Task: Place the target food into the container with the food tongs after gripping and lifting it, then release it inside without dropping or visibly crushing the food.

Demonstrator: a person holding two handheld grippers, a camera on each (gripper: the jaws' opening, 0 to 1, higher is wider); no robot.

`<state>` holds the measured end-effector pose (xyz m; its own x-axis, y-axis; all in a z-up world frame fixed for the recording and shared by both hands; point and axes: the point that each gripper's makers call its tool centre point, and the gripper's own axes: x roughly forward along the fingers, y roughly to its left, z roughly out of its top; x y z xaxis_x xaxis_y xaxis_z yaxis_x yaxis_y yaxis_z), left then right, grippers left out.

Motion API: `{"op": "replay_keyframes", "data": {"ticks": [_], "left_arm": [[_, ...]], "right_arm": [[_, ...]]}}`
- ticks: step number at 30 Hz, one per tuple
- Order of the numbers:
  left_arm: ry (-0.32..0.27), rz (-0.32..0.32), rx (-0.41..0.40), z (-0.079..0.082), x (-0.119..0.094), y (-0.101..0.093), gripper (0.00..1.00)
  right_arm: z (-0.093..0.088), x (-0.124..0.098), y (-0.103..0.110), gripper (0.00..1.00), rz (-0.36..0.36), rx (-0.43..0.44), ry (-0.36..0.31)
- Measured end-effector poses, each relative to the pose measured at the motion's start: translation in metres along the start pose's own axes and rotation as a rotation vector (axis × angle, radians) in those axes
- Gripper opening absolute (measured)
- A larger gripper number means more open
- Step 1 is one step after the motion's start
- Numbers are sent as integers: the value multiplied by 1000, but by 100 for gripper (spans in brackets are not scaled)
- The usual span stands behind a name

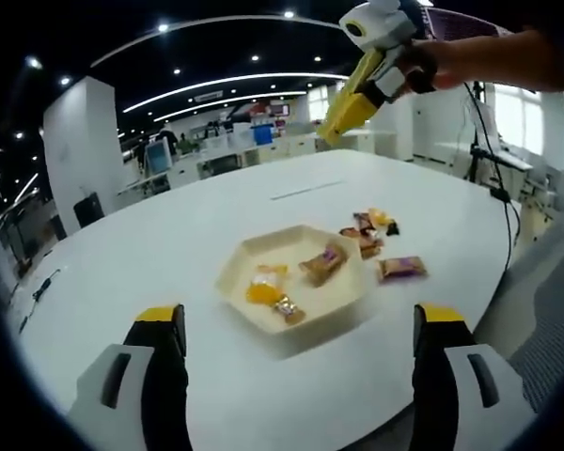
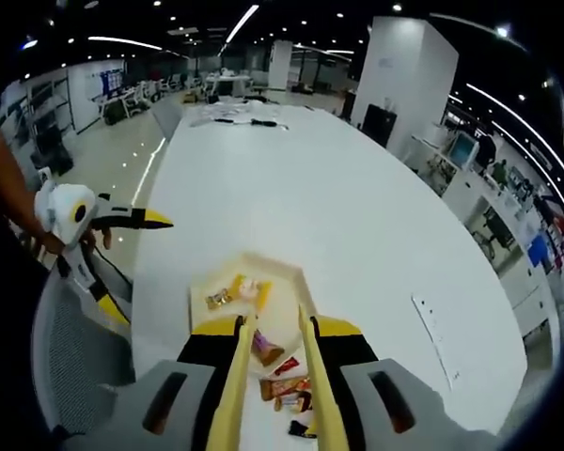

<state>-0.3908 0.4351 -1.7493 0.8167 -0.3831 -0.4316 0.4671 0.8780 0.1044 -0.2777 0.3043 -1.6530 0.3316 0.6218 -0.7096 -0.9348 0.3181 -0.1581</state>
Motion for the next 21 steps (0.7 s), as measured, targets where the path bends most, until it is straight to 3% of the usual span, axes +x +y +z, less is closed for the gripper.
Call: {"op": "replay_keyframes", "data": {"ticks": [9, 15, 21], "left_arm": [[-12, -3, -10, 2, 0, -1, 98], [-51, 5, -30, 8, 0, 1, 99], [-47, 10, -25, 8, -1, 1, 99]], "right_arm": [[-22, -23, 6, 27, -37, 40, -22], [-36, -31, 6, 27, -59, 70, -26], [-47, -36, 10, 27, -77, 79, -25]]}}
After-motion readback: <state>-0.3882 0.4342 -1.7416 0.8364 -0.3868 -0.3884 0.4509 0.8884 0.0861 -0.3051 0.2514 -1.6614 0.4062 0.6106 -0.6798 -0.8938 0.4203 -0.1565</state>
